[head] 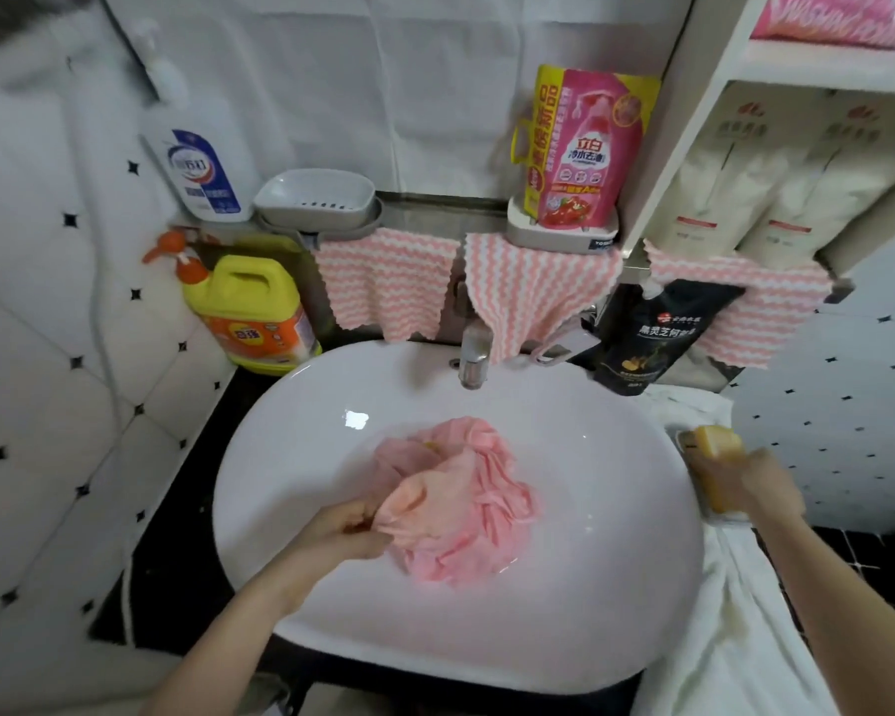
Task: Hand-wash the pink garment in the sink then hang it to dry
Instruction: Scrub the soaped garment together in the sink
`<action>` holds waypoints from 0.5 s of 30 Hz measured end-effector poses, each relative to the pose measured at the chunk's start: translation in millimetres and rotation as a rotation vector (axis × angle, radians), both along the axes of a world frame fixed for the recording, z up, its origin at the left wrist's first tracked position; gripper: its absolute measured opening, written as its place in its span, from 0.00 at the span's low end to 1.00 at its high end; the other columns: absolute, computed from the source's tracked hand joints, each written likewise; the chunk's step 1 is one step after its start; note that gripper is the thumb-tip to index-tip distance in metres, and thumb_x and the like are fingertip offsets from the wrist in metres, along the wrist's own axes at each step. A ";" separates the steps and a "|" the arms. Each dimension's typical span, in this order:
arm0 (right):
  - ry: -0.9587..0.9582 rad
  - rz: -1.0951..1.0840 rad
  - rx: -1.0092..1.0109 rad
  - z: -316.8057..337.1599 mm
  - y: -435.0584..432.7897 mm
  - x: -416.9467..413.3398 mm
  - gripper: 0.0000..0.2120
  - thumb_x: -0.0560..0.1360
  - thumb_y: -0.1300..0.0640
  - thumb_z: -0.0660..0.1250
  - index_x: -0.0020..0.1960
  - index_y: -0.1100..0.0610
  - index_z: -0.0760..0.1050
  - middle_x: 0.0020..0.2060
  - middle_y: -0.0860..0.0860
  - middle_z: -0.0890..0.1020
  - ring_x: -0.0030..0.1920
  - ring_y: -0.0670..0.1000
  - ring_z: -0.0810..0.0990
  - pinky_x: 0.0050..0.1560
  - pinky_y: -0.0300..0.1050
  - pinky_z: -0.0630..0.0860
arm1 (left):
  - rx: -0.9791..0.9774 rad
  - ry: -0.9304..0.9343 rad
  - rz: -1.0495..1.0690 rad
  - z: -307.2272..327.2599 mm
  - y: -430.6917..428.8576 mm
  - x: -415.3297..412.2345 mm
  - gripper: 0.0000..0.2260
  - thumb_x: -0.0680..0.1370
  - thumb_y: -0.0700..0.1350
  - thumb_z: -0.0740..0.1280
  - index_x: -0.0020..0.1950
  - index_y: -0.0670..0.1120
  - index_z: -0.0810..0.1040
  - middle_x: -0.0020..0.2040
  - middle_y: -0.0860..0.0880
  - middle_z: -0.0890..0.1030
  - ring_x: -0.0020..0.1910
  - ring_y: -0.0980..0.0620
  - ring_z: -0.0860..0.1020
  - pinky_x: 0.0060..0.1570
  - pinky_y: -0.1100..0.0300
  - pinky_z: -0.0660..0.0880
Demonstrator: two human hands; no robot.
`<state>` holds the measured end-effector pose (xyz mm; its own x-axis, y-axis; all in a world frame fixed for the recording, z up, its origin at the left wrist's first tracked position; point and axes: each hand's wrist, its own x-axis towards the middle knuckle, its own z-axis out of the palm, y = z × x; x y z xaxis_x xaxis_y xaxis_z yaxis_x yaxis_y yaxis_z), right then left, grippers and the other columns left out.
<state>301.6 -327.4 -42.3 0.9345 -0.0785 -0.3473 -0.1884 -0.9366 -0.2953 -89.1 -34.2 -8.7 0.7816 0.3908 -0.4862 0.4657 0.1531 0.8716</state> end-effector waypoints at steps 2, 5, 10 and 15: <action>-0.083 0.023 0.078 19.7 2.4 -6.0 0.34 0.63 0.34 0.65 0.53 0.62 0.68 0.51 0.64 0.78 0.54 0.65 0.77 0.53 0.55 0.71 | 0.128 0.026 0.140 -6.9 -2.8 -11.2 0.09 0.68 0.42 0.72 0.44 0.38 0.79 0.38 0.49 0.78 0.42 0.53 0.74 0.42 0.65 0.67; -0.112 0.132 0.302 52.2 17.6 -25.8 0.33 0.66 0.34 0.71 0.57 0.58 0.71 0.51 0.62 0.80 0.50 0.63 0.79 0.52 0.56 0.74 | 0.443 0.134 0.248 -21.3 -8.8 -27.7 0.16 0.69 0.38 0.74 0.28 0.51 0.71 0.28 0.55 0.72 0.33 0.55 0.70 0.34 0.64 0.64; 0.313 0.788 0.709 73.3 91.7 -141.9 0.17 0.69 0.48 0.71 0.57 0.44 0.75 0.46 0.51 0.81 0.38 0.45 0.78 0.39 0.35 0.74 | 0.640 0.385 0.240 -30.2 -24.3 -51.4 0.15 0.70 0.43 0.74 0.35 0.55 0.68 0.35 0.55 0.77 0.39 0.50 0.77 0.35 0.60 0.68; 0.435 1.463 0.503 33.7 188.5 -241.5 0.28 0.73 0.46 0.69 0.71 0.37 0.65 0.58 0.45 0.76 0.58 0.43 0.74 0.58 0.36 0.69 | 0.648 0.508 0.299 -26.4 -25.3 -65.5 0.14 0.69 0.48 0.75 0.36 0.52 0.69 0.36 0.53 0.79 0.39 0.50 0.78 0.36 0.57 0.70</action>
